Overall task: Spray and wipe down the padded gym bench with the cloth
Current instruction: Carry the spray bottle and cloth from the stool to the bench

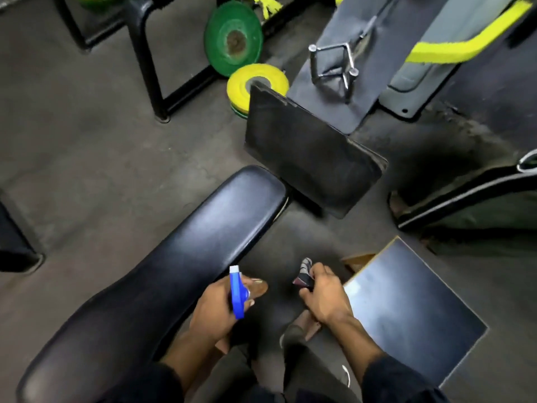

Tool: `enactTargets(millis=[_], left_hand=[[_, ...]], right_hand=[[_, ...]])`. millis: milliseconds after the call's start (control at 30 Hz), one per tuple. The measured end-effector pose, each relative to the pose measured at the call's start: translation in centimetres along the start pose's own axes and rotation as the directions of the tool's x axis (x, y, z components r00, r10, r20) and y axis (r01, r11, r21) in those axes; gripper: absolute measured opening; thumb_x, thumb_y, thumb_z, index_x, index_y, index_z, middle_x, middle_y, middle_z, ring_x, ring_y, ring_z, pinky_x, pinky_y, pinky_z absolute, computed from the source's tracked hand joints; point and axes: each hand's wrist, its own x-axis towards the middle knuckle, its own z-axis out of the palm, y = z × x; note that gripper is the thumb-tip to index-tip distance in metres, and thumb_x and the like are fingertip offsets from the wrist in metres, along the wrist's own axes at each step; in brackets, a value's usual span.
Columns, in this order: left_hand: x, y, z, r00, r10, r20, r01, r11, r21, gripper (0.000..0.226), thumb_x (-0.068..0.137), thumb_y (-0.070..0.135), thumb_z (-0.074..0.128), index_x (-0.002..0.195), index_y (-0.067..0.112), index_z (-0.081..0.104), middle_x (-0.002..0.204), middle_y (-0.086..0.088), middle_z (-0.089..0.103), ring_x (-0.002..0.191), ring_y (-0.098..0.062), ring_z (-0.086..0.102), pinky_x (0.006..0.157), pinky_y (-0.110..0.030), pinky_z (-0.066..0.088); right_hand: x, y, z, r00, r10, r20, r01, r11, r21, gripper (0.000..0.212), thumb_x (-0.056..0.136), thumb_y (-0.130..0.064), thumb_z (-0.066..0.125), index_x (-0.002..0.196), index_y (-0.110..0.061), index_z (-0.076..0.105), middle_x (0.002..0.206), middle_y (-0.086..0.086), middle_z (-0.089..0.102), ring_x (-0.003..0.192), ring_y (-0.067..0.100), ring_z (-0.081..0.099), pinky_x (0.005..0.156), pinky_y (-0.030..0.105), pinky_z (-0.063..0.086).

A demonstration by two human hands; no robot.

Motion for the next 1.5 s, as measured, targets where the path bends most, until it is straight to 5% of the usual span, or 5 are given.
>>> enactTargets(millis=[400, 733, 900, 1133, 1500], left_hand=[[-6.5, -12.4, -9.5, 0.913, -0.303, -0.273, 0.198, 0.915, -0.352, 0.027, 0.087, 0.032, 0.085, 0.111, 0.043, 0.082, 0.113, 0.020, 0.079, 0.105, -0.002, 0.075, 0.096, -0.041, 0.060], [-5.4, -18.5, -13.7, 0.687, -0.564, -0.459, 0.256, 0.778, -0.573, 0.016, 0.088, 0.042, 0.086, 0.100, 0.032, 0.082, 0.098, 0.015, 0.081, 0.095, -0.004, 0.076, 0.092, -0.036, 0.060], [-4.3, -19.9, -13.3, 0.636, -0.546, -0.546, 0.172, 0.790, -0.589, 0.015, 0.087, 0.033, 0.085, 0.102, 0.030, 0.086, 0.096, 0.022, 0.079, 0.095, 0.006, 0.073, 0.090, 0.002, 0.040], [-3.8, -22.2, -10.8, 0.440, -0.635, -0.635, 0.314, 0.771, -0.554, 0.023, 0.082, 0.011, 0.092, 0.103, 0.013, 0.082, 0.112, 0.007, 0.079, 0.129, -0.018, 0.068, 0.105, 0.003, 0.029], [-4.9, -20.9, -9.6, 0.186, -0.650, -0.736, 0.203, 0.759, -0.619, 0.029, 0.083, 0.006, 0.090, 0.103, 0.022, 0.077, 0.104, 0.032, 0.074, 0.113, 0.013, 0.066, 0.118, -0.006, 0.028]], right_hand=[[-0.5, -18.2, 9.0, 0.967, -0.180, 0.178, 0.224, 0.937, -0.267, 0.032, 0.089, -0.030, 0.077, 0.111, -0.018, 0.056, 0.128, 0.006, 0.064, 0.123, 0.032, 0.065, 0.104, 0.041, 0.055], [4.7, -27.6, 15.1, 0.883, -0.334, 0.331, 0.447, 0.812, -0.375, 0.030, 0.089, -0.030, 0.077, 0.105, -0.025, 0.051, 0.120, 0.006, 0.066, 0.111, 0.030, 0.067, 0.093, 0.042, 0.058], [9.7, -29.0, 18.9, 0.832, -0.364, 0.419, 0.532, 0.739, -0.414, 0.031, 0.095, -0.025, 0.070, 0.121, -0.017, 0.054, 0.129, 0.011, 0.062, 0.114, 0.034, 0.065, 0.094, 0.043, 0.055], [13.3, -31.2, 25.4, 0.764, -0.367, 0.530, 0.600, 0.705, -0.378, 0.046, 0.098, -0.025, 0.070, 0.136, -0.010, 0.049, 0.141, 0.017, 0.057, 0.124, 0.041, 0.064, 0.102, 0.048, 0.055], [14.3, -31.9, 30.2, 0.647, -0.441, 0.622, 0.687, 0.691, -0.225, 0.032, 0.097, -0.023, 0.072, 0.124, -0.012, 0.058, 0.133, 0.016, 0.063, 0.122, 0.040, 0.063, 0.104, 0.044, 0.052]])
